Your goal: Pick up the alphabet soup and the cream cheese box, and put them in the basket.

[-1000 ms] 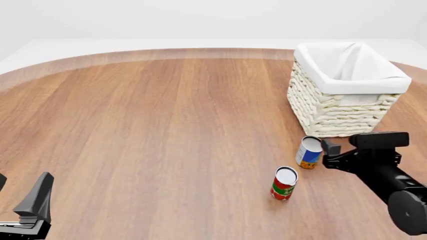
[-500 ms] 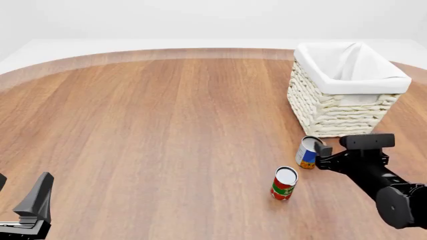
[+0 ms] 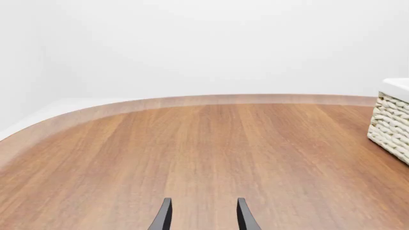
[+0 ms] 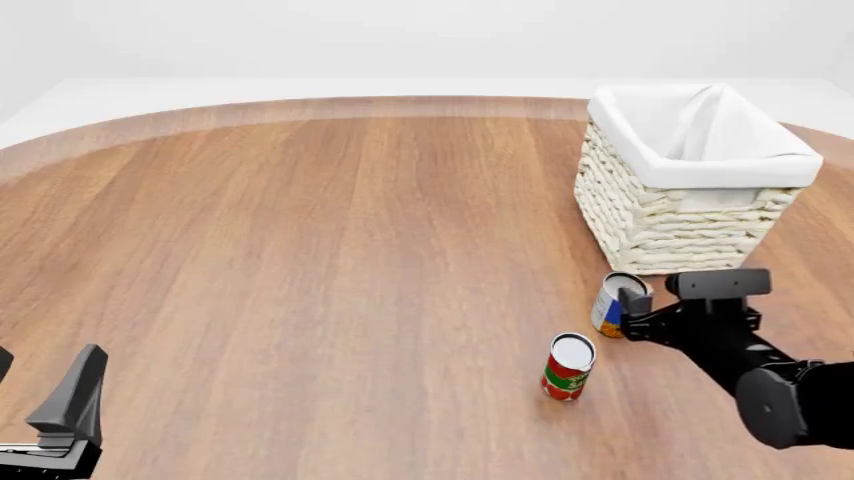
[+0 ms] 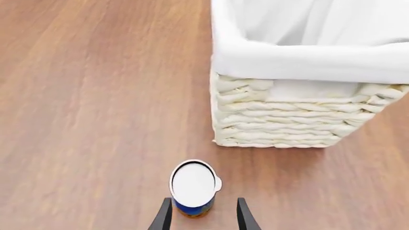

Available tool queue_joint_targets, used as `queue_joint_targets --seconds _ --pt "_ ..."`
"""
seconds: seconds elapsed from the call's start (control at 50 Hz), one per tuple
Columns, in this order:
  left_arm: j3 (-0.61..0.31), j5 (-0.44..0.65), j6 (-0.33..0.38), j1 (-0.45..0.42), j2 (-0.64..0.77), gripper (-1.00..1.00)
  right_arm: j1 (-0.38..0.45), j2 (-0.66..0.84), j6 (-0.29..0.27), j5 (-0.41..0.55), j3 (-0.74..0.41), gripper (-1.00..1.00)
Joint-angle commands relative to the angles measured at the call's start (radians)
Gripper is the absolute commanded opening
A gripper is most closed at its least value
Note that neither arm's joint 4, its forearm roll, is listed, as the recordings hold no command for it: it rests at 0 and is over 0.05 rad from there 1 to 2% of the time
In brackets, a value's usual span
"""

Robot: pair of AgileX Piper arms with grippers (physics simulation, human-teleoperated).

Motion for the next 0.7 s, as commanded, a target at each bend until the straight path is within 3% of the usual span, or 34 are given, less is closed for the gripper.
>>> queue_joint_targets --seconds 0.02,0.7 --pt "0.0 0.0 0.0 0.0 0.0 1.0 0.018 0.032 0.016 -0.012 -0.004 1.0" --pt "0.0 0.0 0.0 0.0 0.0 1.0 0.031 0.134 0.041 -0.059 -0.032 1.0"
